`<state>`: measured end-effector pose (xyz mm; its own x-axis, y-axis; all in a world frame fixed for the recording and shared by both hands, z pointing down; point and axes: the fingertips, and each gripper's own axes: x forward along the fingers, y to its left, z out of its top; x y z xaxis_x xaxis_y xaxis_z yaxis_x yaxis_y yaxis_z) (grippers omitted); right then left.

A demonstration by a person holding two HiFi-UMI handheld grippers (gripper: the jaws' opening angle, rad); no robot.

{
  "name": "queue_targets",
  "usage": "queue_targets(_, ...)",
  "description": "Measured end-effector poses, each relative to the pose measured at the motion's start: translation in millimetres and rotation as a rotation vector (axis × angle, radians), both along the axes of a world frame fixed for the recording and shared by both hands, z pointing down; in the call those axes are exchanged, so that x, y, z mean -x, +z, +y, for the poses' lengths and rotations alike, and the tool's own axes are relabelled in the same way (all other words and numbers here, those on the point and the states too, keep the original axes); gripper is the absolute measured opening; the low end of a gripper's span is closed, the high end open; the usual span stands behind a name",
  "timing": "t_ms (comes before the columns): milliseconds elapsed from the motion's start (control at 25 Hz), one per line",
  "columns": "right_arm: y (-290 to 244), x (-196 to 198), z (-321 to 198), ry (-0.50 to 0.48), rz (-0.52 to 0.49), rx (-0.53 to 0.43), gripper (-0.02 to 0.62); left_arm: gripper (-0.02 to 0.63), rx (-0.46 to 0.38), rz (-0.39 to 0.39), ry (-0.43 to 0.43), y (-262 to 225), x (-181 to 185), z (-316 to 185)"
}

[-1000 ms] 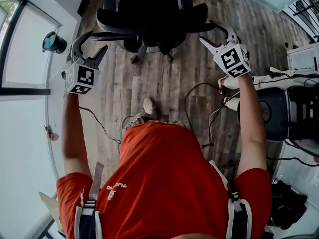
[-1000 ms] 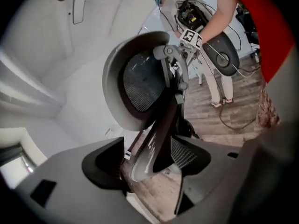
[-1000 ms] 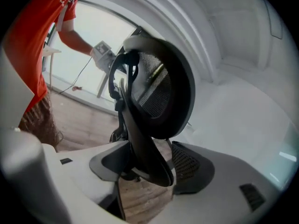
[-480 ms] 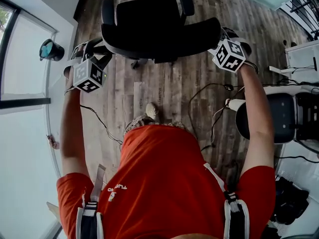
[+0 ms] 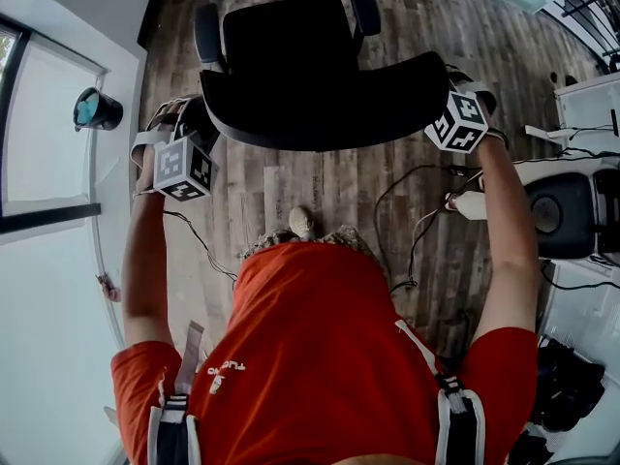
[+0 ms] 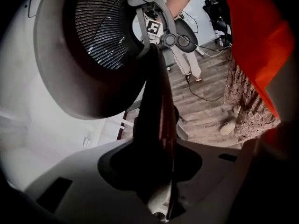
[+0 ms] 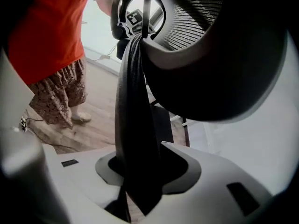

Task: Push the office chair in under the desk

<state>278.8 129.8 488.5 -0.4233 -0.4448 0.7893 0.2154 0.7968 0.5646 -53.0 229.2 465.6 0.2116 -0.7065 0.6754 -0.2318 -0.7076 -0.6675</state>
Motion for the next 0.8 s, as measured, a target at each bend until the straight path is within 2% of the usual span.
queue_targets(160,-3,3,0,-0.025,-0.008,-0.005,0.158,0.132,0.013,-0.003,0.011,-2,3,-3)
queue_targets(360,-1,11,-13,-0.009,-0.009,-0.005,0.153,0.129,0.022,-0.006,0.011,0,13,-18)
queue_targets(800,-1,48,-80,0.027,-0.014,0.006,0.150,0.129,0.058,-0.018,-0.005,-1,53,-93)
